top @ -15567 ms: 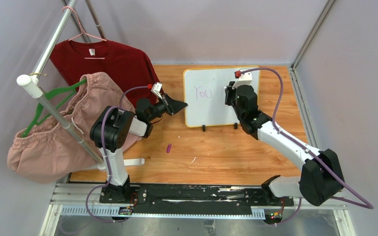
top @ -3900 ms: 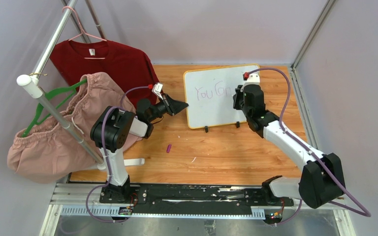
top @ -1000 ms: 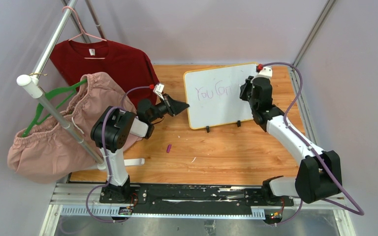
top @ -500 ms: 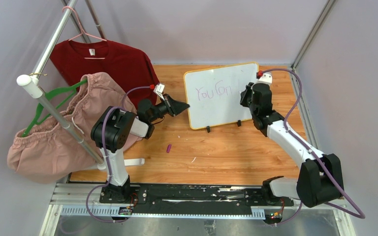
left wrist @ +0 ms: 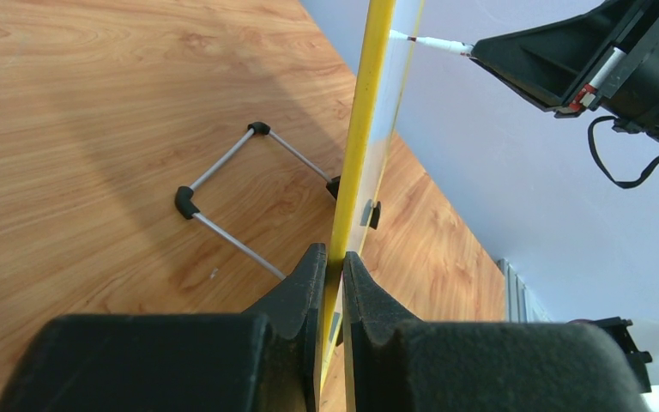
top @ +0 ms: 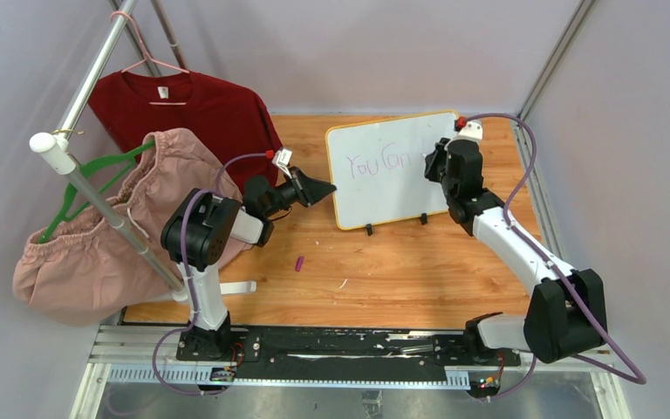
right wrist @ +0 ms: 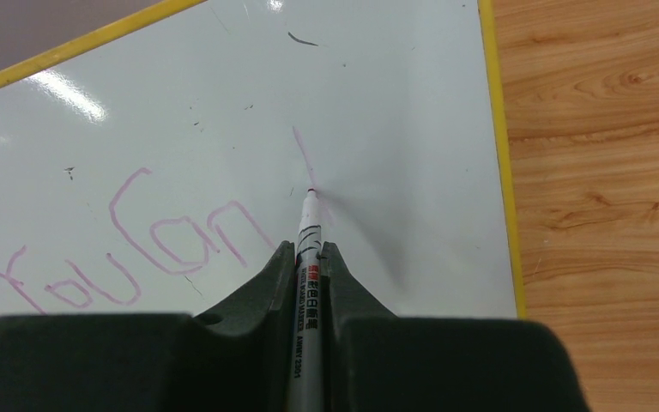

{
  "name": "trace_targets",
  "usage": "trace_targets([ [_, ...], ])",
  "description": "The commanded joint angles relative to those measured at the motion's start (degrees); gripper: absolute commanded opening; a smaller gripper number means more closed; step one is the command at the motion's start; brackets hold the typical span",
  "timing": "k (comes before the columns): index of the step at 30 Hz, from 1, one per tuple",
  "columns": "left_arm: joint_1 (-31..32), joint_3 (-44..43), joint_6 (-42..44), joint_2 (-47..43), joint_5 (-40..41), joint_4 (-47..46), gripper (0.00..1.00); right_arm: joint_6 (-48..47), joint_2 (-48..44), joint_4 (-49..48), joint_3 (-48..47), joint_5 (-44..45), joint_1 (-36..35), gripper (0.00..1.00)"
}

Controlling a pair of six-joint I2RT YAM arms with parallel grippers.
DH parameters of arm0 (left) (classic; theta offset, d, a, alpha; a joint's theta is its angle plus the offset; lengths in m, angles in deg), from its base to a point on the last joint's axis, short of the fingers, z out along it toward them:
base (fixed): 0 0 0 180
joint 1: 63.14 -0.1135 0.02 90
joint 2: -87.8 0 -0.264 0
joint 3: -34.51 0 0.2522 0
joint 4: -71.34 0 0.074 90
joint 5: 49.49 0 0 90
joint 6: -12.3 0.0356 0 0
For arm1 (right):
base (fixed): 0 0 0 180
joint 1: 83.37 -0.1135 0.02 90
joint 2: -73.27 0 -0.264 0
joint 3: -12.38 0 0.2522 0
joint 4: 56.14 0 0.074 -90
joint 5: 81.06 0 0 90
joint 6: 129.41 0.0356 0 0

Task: Write a sentence on the whiteboard

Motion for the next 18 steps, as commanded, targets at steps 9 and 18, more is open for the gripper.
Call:
trace_targets([
  [9,0.8,0.7,0.9,-1.6,-0.6,-1.2,0.00,0.1,1.5,-0.6,-1.7,-4.0,0.2,0.00],
  [18,0.8,0.7,1.0,-1.6,-0.6,-1.2,0.00,0.2,0.7,0.3,0.9,-4.7,-0.1,0.00],
])
